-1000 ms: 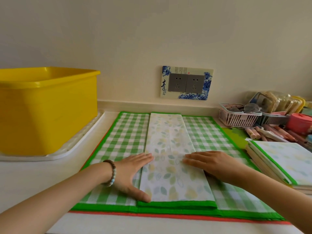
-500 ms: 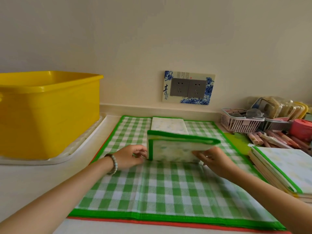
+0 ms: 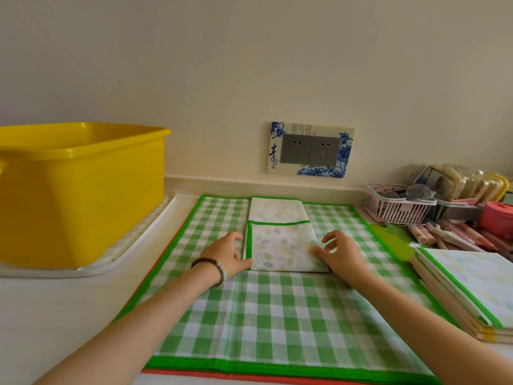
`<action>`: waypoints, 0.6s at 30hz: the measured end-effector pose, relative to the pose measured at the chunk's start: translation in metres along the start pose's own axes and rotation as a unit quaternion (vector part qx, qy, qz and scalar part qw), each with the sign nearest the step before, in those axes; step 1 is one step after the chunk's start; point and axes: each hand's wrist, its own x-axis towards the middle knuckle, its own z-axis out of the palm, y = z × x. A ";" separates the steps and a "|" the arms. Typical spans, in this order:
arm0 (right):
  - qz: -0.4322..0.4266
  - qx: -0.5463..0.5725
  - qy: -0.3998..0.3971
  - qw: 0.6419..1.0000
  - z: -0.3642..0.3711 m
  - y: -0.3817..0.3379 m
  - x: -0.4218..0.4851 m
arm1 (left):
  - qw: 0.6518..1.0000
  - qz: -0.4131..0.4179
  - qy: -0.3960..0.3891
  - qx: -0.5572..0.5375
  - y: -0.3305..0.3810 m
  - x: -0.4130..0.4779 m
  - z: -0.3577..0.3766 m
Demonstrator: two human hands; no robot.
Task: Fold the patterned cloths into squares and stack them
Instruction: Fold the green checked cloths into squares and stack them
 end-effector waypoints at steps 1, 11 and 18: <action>-0.025 -0.040 0.007 0.999 0.001 0.000 -0.003 | 0.999 0.017 0.010 0.039 0.003 -0.003 -0.001; -0.254 -0.190 -0.226 0.921 0.015 -0.013 -0.065 | 0.950 0.215 -0.126 0.189 0.005 -0.038 0.010; -0.263 -0.236 -0.262 0.898 0.017 -0.014 -0.063 | 0.945 0.207 -0.147 0.206 0.000 -0.040 0.014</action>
